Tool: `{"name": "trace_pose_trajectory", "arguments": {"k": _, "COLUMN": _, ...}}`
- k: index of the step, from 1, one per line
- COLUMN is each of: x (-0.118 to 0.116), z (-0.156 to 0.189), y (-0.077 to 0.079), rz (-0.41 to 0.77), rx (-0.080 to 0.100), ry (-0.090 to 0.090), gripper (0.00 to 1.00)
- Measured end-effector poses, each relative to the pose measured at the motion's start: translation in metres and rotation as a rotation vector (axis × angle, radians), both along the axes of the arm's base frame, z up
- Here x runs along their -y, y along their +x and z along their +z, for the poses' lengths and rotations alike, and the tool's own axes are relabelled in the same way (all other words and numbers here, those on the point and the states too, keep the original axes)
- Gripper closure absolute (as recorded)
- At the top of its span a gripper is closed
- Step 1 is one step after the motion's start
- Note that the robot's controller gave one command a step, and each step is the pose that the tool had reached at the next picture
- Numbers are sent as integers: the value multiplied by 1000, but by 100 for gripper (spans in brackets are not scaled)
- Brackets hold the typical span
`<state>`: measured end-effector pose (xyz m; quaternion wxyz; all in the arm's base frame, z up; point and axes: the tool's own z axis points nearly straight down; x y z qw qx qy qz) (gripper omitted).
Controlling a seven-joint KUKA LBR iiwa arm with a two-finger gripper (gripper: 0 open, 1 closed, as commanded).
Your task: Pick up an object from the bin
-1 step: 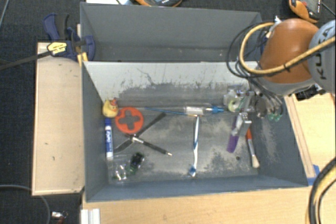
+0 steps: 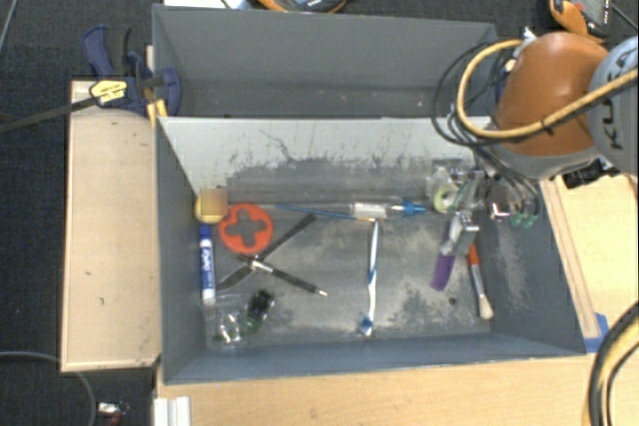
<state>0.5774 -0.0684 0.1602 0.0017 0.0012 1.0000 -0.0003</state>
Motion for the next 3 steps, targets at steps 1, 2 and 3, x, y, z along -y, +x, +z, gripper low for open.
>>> {"name": "trace_pose_trajectory", "arguments": {"k": 1, "x": -70, "z": -90, "y": 1, "rz": 541, "rx": -3, "ry": 1, "gripper": 0}}
{"name": "trace_pose_trajectory", "arguments": {"k": 2, "x": -36, "z": -39, "y": 13, "rz": 624, "rx": 3, "ry": -3, "gripper": 0}}
{"name": "trace_pose_trajectory", "arguments": {"k": 3, "x": -43, "z": -60, "y": -18, "rz": 508, "rx": -3, "ry": 4, "gripper": 0}}
